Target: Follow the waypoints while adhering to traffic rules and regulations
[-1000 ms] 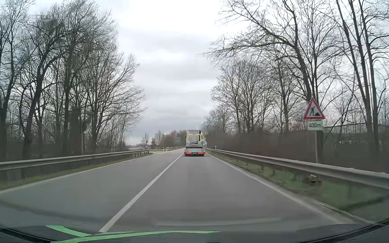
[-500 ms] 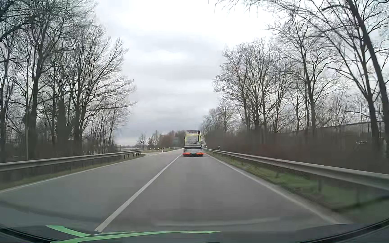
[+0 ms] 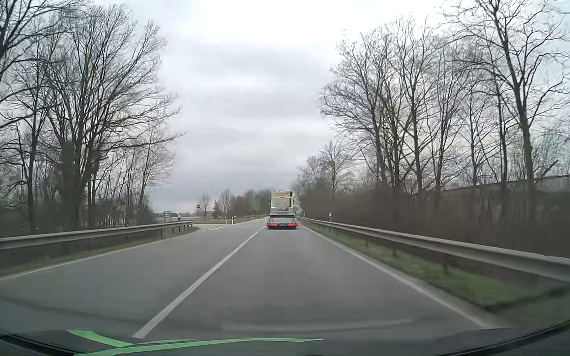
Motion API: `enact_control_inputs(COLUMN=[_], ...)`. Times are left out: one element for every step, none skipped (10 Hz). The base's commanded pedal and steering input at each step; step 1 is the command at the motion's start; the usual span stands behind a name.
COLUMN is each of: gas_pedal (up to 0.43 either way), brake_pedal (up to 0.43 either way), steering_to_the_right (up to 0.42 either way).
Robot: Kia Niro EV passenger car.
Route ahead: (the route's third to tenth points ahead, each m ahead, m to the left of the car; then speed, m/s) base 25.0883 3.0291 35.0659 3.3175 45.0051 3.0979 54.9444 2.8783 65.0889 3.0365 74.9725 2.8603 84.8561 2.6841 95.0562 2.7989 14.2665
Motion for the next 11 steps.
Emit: enact_control_inputs(gas_pedal=[0.177, 0.177, 0.177, 0.177, 0.177, 0.177, 0.189, 0.189, 0.197, 0.197, 0.197], brake_pedal=[0.000, 0.000, 0.000, 0.000, 0.000, 0.000, 0.000, 0.000, 0.000, 0.000, 0.000], steering_to_the_right=[0.000, 0.000, 0.000, 0.000, 0.000, 0.000, 0.000, 0.000, -0.001, -0.001, -0.001])
